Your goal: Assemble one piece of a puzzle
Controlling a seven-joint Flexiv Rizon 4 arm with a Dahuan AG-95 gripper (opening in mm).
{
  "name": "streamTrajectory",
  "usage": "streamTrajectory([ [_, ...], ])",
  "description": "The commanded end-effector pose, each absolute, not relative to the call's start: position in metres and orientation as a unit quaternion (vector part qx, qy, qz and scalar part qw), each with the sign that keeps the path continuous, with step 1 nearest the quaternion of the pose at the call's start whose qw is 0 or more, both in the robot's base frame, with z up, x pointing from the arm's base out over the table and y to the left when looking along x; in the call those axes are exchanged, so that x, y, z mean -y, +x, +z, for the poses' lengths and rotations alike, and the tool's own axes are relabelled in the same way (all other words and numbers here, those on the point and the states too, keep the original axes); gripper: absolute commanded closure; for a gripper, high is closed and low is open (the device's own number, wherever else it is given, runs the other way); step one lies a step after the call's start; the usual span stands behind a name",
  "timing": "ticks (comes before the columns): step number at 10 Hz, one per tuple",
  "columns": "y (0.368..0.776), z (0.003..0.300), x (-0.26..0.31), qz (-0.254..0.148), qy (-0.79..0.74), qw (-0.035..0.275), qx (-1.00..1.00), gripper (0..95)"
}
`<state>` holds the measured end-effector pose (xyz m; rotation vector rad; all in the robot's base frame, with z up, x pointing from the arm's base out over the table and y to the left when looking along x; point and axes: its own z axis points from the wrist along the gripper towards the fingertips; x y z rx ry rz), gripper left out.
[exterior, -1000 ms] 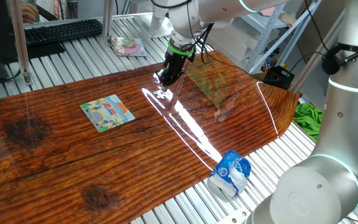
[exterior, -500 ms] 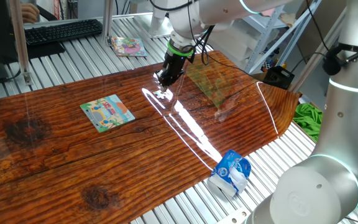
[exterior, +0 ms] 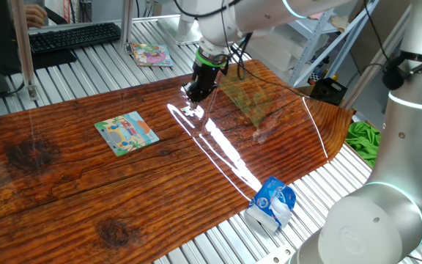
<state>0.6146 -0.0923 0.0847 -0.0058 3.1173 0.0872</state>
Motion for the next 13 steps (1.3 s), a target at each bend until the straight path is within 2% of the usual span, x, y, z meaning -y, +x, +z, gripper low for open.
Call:
streamTrajectory([
  [1, 0.6109, 0.0857, 0.0922, 0.020, -0.002, 0.015, -1.000, 95.0],
  [3, 0.6109, 0.0857, 0.0922, 0.027, -0.006, 0.014, -1.000, 95.0],
  [7, 0.6109, 0.0857, 0.0922, 0.032, 0.020, -0.011, -0.999, 95.0],
  [13, 0.6109, 0.0857, 0.0922, 0.034, 0.032, -0.013, -0.999, 95.0],
])
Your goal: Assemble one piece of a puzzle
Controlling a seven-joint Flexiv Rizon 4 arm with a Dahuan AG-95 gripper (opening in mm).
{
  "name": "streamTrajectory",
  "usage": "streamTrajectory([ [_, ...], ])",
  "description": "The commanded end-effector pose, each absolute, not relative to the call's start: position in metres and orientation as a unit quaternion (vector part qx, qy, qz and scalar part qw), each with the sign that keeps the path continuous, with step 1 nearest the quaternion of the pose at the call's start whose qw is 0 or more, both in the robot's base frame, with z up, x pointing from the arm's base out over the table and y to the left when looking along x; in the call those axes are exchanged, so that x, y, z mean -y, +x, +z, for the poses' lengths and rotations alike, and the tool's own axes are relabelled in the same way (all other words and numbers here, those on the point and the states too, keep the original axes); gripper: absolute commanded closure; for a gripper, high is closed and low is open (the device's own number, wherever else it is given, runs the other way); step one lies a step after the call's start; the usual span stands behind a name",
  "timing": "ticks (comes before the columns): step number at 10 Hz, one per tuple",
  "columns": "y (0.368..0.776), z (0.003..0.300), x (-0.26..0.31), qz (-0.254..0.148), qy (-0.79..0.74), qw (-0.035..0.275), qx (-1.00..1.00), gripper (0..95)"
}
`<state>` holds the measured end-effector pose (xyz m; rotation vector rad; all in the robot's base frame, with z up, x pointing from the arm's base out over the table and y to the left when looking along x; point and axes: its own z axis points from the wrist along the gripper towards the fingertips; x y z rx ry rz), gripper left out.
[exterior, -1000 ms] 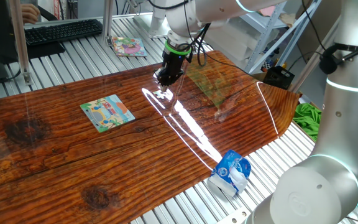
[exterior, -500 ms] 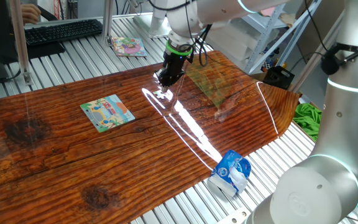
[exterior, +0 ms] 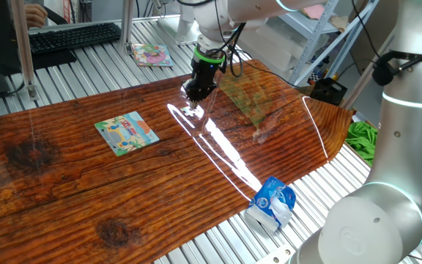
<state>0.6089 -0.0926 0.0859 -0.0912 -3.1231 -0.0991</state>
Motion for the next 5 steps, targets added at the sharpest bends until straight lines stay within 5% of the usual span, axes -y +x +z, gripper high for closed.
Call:
streamTrajectory([
  [1, 0.6109, 0.0857, 0.0922, -0.033, -0.032, 0.013, 0.999, 95.0],
  [5, 0.6118, 0.0850, 0.0930, -0.026, -0.038, 0.018, 0.999, 95.0],
])
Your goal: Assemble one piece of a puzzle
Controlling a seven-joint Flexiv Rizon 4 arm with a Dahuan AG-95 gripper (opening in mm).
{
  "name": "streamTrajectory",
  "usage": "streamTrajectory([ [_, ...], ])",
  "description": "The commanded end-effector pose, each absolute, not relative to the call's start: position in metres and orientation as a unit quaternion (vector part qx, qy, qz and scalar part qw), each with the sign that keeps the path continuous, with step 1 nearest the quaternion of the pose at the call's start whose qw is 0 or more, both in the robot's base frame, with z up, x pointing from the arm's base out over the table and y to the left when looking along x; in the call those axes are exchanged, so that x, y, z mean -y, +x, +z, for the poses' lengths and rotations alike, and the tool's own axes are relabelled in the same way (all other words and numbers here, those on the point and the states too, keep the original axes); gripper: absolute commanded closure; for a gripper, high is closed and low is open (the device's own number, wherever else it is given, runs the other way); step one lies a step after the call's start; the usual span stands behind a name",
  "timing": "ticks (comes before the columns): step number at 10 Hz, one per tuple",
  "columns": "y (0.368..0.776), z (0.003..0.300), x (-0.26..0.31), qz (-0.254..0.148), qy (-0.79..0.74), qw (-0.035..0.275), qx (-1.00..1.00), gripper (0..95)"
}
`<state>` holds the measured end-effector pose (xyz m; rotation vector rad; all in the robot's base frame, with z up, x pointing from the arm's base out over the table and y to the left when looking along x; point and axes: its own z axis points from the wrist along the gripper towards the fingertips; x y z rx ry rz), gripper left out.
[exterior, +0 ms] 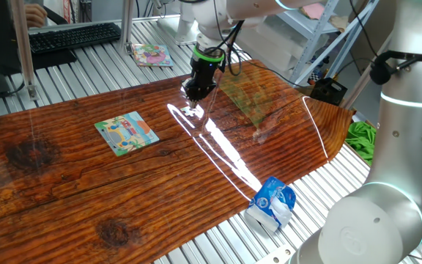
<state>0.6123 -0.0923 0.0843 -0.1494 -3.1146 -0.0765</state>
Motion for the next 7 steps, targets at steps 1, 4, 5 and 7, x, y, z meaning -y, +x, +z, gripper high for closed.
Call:
streamTrajectory([
  [1, 0.616, 0.081, 0.096, -0.022, -0.032, 0.018, 0.999, 95.0],
  [4, 0.623, 0.073, 0.102, -0.003, -0.023, 0.017, 1.000, 95.0],
  [5, 0.626, 0.069, 0.105, -0.001, -0.021, 0.016, 1.000, 95.0],
  [7, 0.632, 0.058, 0.109, 0.004, -0.016, 0.017, 1.000, 95.0],
])
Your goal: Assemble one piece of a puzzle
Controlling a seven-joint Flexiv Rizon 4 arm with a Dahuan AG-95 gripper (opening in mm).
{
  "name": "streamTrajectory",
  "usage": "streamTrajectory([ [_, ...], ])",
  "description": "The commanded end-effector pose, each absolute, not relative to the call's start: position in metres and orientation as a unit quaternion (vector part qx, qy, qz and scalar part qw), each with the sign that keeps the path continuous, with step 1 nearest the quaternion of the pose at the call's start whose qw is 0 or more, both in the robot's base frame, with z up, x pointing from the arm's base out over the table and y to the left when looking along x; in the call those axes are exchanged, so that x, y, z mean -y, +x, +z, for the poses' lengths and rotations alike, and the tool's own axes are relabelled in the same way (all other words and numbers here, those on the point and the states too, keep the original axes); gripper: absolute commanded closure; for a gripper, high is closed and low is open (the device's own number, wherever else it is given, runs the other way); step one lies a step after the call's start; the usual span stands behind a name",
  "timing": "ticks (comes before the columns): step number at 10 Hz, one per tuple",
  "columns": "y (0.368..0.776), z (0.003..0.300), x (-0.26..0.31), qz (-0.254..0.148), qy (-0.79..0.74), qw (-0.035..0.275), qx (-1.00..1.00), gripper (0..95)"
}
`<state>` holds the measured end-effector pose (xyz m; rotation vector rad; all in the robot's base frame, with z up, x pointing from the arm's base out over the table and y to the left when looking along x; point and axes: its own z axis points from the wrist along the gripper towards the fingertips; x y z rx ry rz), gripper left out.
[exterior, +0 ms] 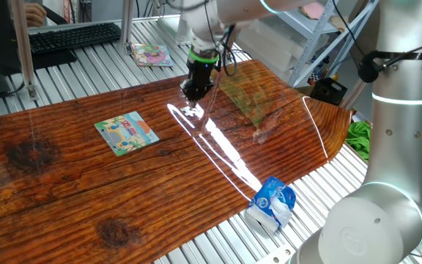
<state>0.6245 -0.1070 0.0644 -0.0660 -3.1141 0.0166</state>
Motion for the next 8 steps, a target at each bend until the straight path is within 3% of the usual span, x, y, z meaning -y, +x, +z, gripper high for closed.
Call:
streamTrajectory([
  [1, 0.635, 0.054, 0.112, 0.008, -0.014, 0.016, 1.000, 95.0],
  [4, 0.640, 0.043, 0.118, 0.007, -0.011, 0.017, 1.000, 95.0],
  [6, 0.642, 0.038, 0.120, 0.007, -0.012, 0.018, 1.000, 57.0],
  [8, 0.644, 0.031, 0.123, 0.008, -0.010, 0.018, 1.000, 57.0],
])
